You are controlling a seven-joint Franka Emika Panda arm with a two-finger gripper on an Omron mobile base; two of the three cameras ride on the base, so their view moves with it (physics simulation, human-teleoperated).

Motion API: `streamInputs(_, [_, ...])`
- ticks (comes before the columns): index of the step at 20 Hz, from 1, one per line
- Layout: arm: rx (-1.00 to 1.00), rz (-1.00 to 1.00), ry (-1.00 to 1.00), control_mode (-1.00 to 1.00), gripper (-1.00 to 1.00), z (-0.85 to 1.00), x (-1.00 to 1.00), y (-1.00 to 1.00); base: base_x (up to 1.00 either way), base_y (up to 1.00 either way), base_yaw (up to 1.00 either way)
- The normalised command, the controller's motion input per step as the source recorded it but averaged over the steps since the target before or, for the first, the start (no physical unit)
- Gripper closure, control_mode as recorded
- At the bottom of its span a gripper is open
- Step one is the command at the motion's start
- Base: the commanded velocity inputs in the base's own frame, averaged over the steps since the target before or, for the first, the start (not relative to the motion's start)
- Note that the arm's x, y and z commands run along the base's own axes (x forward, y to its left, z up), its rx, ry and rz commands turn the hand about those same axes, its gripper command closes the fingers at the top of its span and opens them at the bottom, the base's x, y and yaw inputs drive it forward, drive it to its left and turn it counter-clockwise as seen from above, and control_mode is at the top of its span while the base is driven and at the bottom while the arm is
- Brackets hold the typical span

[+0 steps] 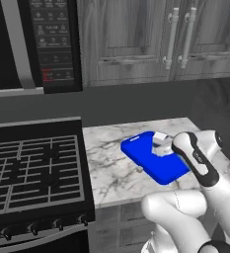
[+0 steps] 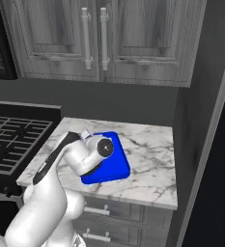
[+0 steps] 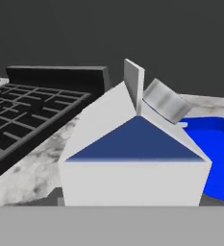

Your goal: Take out the milk from the fridge and place it on the tray on the counter. Then take the sugar cube near the tray and place it in the tray.

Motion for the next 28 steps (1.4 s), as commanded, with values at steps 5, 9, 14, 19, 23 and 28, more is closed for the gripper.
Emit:
streamInputs(5, [0.0, 0.0, 0.0, -1.0, 1.0, -0.23, 0.39, 0.0, 0.0, 0.0, 0.0])
streamInputs(9, [0.0, 0.02, 0.0, -1.0, 1.0, -0.18, 0.33, 0.0, 0.0, 0.0, 0.0])
streamInputs(14, [0.0, 0.02, 0.0, -1.0, 1.0, -0.19, 0.24, 0.0, 0.0, 0.0, 0.0])
streamInputs(19, [0.0, 0.01, 0.0, -1.0, 1.0, -0.34, 0.23, -0.01, 0.0, 0.0, 0.0])
streamInputs(23, [0.0, 0.0, -0.02, -1.0, 1.0, -0.34, 0.25, 0.0, 0.0, 0.0, 0.0])
streamInputs(28, [0.0, 0.0, -0.05, -1.0, 1.0, -0.32, 0.29, -0.03, 0.0, 0.0, 0.0])
